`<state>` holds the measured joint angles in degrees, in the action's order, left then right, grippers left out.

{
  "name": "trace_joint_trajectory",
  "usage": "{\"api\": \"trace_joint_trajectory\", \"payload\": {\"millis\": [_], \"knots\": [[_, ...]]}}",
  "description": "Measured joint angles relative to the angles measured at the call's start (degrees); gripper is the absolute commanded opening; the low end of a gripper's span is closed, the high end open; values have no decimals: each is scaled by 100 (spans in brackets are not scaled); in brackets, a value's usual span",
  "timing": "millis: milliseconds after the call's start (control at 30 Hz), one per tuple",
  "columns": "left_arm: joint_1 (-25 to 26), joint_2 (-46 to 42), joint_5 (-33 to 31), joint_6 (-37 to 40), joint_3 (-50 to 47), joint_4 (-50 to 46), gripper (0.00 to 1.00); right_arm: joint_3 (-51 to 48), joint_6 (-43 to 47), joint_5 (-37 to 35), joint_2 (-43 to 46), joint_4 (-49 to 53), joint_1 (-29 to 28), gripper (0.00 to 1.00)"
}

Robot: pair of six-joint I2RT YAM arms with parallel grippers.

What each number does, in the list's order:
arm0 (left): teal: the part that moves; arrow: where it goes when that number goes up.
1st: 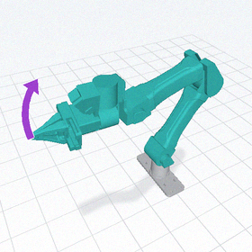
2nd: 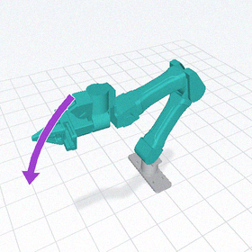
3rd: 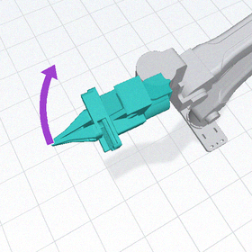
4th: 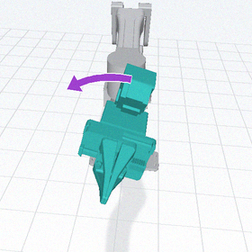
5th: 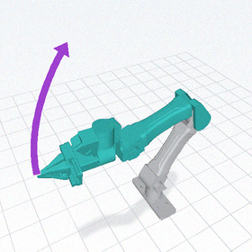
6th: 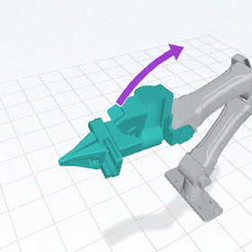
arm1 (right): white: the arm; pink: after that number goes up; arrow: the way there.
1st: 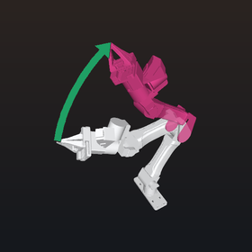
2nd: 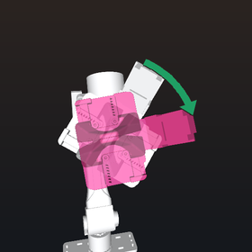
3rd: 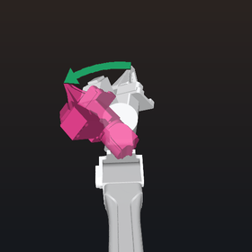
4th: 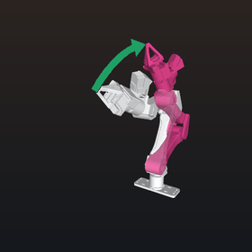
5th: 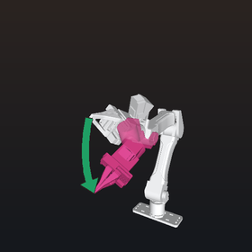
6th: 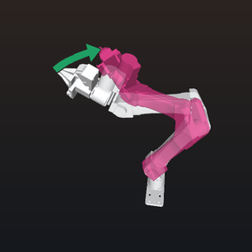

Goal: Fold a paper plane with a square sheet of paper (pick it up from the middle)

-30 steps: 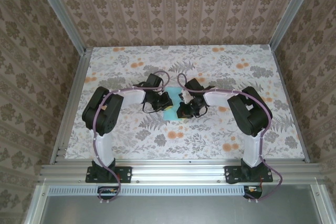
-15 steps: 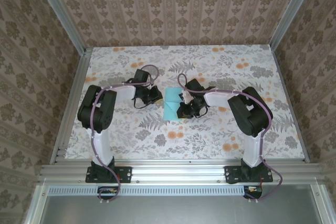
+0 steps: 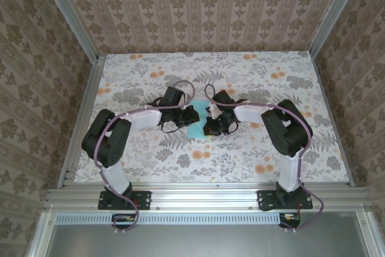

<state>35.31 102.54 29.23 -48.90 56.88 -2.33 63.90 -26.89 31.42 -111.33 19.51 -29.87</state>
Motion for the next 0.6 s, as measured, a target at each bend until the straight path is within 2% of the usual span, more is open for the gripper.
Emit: {"api": "trace_joint_trajectory", "payload": {"millis": [267, 600], "knots": [[146, 560, 83, -378, 13, 44, 7, -2, -33, 0, 0, -2, 0, 0], [173, 654, 214, -614, 74, 107, 7, 0, -35, 17, 0, 37, 7, 0]]}}
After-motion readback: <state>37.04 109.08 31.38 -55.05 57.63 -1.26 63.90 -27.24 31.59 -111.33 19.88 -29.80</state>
